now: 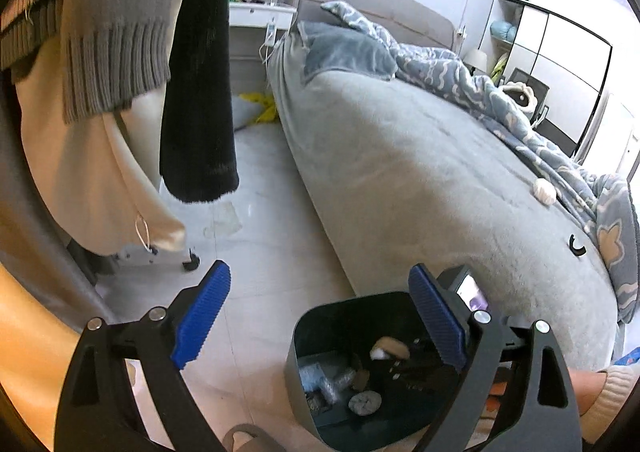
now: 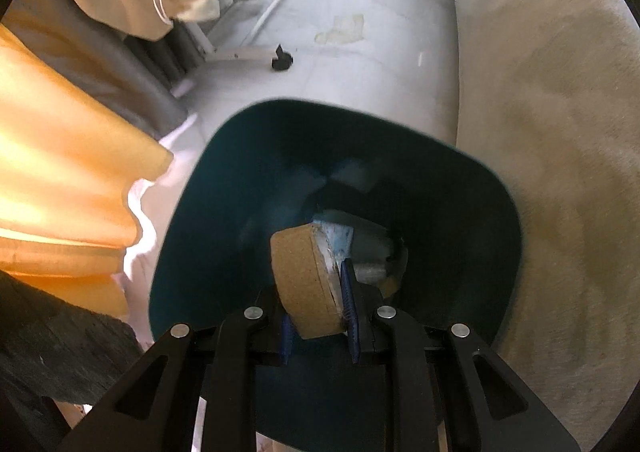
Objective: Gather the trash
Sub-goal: 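Open the left tool to drop its tape roll into the bin, then open the right tool to drop its tape roll into the green bin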
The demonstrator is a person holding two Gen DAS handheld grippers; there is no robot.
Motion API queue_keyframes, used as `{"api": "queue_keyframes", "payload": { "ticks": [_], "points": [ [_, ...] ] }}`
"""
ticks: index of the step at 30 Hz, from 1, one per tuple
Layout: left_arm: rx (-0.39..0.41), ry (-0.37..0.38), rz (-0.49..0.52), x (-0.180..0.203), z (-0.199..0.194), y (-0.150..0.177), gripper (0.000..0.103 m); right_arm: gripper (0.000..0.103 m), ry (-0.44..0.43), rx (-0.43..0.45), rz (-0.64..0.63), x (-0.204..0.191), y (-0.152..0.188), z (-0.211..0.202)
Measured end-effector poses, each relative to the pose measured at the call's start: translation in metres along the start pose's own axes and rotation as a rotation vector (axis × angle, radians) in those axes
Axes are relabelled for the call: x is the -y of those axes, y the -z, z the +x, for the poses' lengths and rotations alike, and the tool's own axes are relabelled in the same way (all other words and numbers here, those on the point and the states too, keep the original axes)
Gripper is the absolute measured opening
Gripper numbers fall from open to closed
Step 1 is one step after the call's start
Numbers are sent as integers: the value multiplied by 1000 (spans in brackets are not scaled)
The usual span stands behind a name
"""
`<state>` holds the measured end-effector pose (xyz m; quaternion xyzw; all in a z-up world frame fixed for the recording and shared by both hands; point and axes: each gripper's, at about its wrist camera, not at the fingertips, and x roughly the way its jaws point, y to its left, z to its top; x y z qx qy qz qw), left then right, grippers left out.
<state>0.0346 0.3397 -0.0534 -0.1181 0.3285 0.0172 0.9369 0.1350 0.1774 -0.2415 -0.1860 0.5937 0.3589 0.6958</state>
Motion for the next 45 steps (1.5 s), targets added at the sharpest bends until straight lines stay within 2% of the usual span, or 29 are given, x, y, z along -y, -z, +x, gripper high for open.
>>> {"api": "queue_keyframes", "payload": {
  "ticks": [11, 12, 14, 20, 22, 25, 34, 40, 45],
  "points": [
    [98, 47, 13, 11, -20, -12, 85, 24, 8, -64, -14, -6, 9, 20],
    [103, 49, 11, 11, -20, -13, 84, 26, 9, -67, -14, -7, 10, 21],
    [114, 55, 0, 12, -22, -16, 81, 44, 8, -68, -12, -7, 11, 22],
    [159, 48, -8, 19, -28, -27, 75, 57, -2, -52, 5, -5, 15, 19],
    [167, 47, -1, 23, -29, -30, 75, 58, -3, -44, 4, -4, 17, 14],
    [180, 45, 0, 30, -31, -34, 75, 59, 0, -13, 1, -3, 17, 3],
    [190, 71, -11, 57, -34, -49, 75, 64, 19, 166, -27, 0, 15, -58],
    [224, 75, 22, 88, -41, -62, 75, 65, 49, 278, -25, 17, 17, -104],
    [223, 114, 12, 111, -34, -73, 79, 66, 85, 347, -18, 40, 26, -136]
  ]
}}
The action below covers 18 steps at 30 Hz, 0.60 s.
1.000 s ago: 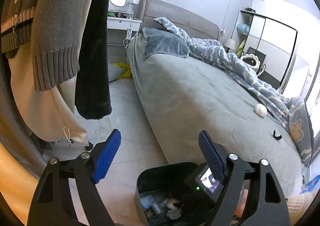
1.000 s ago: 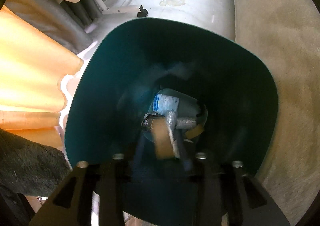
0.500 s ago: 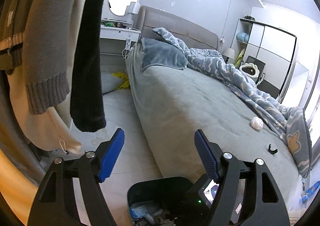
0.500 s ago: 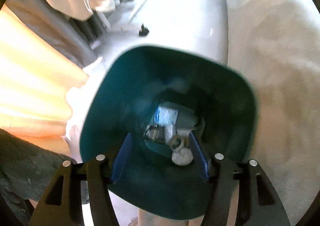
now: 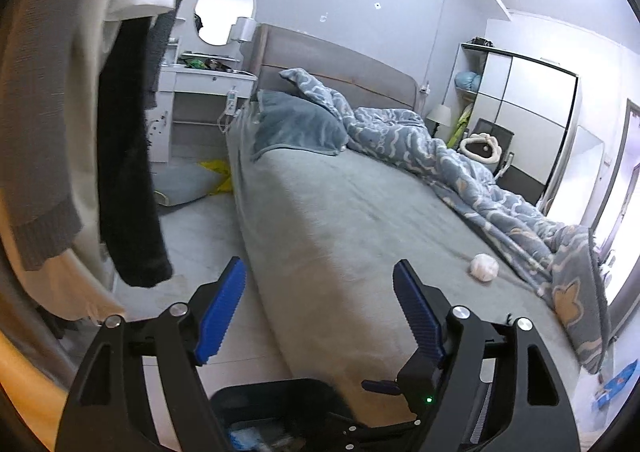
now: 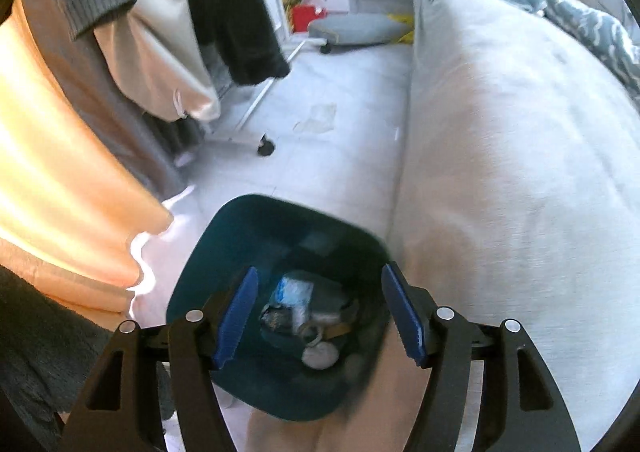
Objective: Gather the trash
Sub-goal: 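Open the right tool to drop its tape roll into the green bin, then move both open tools back toward the white cloth ball and black clip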
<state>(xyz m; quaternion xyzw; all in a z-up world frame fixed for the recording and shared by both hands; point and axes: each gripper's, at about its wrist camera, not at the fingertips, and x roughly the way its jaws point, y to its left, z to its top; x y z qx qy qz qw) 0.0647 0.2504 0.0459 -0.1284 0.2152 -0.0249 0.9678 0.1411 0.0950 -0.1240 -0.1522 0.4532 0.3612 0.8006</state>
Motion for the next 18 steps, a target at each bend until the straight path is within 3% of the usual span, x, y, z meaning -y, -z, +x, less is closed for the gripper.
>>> {"api": "queue_keyframes", "payload": {
  "ticks": [18],
  "points": [
    [-20, 74, 83, 109, 70, -6, 93, 66, 89, 156, 36, 97, 22, -85]
  ]
}}
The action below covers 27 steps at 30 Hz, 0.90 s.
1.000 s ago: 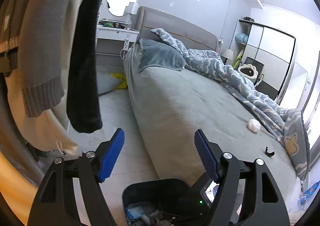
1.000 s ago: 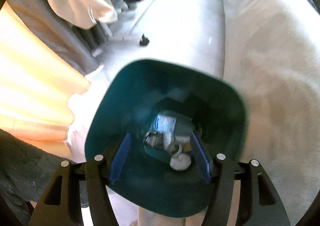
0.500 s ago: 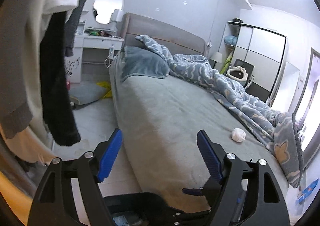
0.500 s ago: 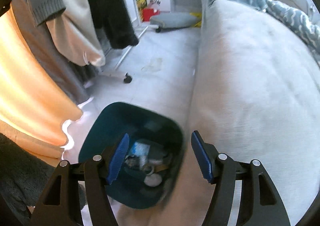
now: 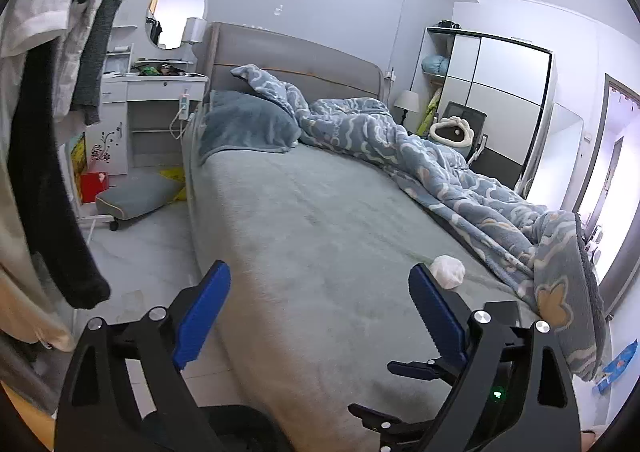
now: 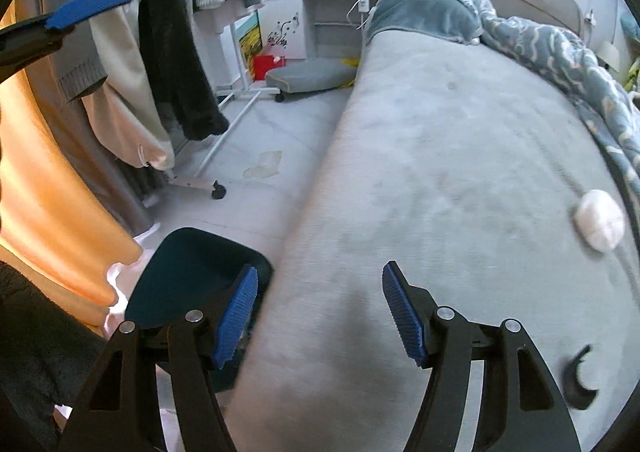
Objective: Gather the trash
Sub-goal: 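Move both open tools back toward the white cloth ball and black clip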
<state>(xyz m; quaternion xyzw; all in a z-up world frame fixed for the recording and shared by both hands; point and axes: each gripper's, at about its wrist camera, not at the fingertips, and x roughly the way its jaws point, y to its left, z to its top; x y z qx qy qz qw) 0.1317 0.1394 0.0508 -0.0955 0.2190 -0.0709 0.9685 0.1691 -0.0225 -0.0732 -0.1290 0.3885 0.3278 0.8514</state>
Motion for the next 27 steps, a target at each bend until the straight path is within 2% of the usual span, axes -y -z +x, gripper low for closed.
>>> {"api": "queue_keyframes", "payload": {
  "ticks": [8, 18, 27],
  "points": [
    [-42, 46, 30, 42, 45, 1, 96, 67, 42, 49, 21, 52, 4, -28],
    [-77, 83, 65, 82, 92, 5, 98, 68, 93, 61, 61, 118, 25, -46],
    [-100, 137, 92, 114, 133, 10, 98, 67, 50, 26, 96, 162, 49, -47]
  ]
}}
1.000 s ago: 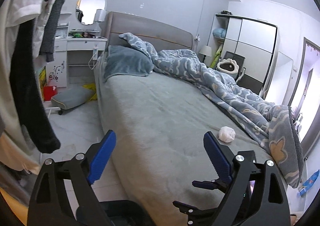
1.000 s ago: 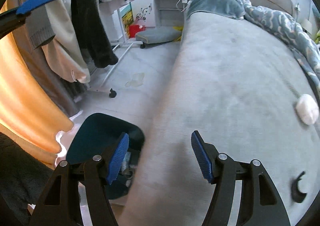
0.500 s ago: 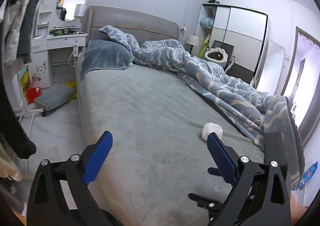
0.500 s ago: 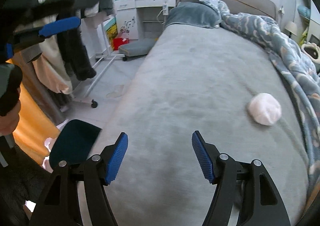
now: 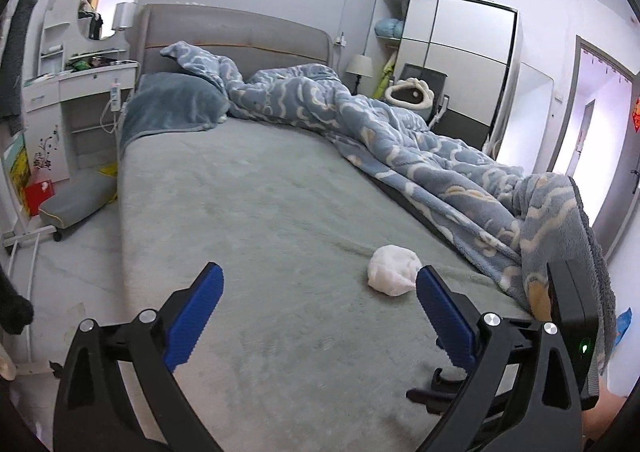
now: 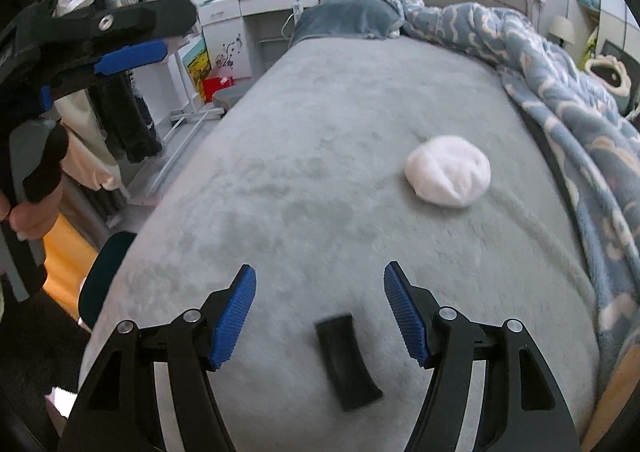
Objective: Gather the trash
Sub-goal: 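Move both open tools back toward the white cloth ball and black clip, then grasp the black clip with the right tool while the left tool grasps the white cloth ball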
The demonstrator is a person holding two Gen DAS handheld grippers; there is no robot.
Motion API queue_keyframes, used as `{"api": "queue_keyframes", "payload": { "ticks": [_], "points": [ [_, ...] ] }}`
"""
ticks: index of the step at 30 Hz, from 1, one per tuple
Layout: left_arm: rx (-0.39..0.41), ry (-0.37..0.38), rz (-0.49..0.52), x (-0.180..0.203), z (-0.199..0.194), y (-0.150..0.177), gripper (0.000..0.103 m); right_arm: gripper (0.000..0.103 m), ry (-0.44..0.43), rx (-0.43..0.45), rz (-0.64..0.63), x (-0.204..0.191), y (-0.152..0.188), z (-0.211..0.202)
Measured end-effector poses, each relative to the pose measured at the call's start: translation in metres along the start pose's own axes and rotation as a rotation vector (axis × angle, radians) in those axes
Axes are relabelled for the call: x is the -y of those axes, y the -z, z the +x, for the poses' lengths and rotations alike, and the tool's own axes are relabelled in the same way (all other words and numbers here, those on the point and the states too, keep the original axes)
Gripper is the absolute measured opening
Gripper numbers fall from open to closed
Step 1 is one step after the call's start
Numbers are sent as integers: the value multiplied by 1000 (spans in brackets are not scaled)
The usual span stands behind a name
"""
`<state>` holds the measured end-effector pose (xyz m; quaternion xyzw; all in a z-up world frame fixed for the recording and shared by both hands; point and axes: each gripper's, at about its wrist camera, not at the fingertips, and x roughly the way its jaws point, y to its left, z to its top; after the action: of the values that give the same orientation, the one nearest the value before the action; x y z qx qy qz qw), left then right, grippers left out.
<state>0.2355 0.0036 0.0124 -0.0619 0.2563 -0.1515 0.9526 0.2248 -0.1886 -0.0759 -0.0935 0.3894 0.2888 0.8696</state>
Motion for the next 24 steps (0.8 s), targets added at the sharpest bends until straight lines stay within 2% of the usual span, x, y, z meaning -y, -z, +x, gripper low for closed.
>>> {"api": "queue_keyframes", "payload": {
  "ticks": [2, 5, 10, 16, 18, 22, 24],
  "points": [
    [-5, 2, -8, 5, 10, 0, 98, 57, -15, -17, -6, 4, 4, 3],
    [-17, 25, -28, 12, 26, 0, 98, 52, -51, -23, -2, 8, 9, 4],
    [-34, 43, -36, 22, 49, 0, 98, 43, -80, -36, -16, 11, 13, 3],
    [-77, 61, -11, 35, 77, 3, 98, 35, -126, -44, 26, 21, 20, 6],
    [-85, 68, -9, 39, 85, 5, 98, 33, -140, -38, 34, 23, 21, 7],
    [-112, 88, -32, 49, 107, 10, 98, 21, -171, -11, 59, 31, 22, 4],
    [-118, 85, -27, 53, 115, 12, 98, 21, -184, -1, 60, 32, 24, 2]
  ]
}}
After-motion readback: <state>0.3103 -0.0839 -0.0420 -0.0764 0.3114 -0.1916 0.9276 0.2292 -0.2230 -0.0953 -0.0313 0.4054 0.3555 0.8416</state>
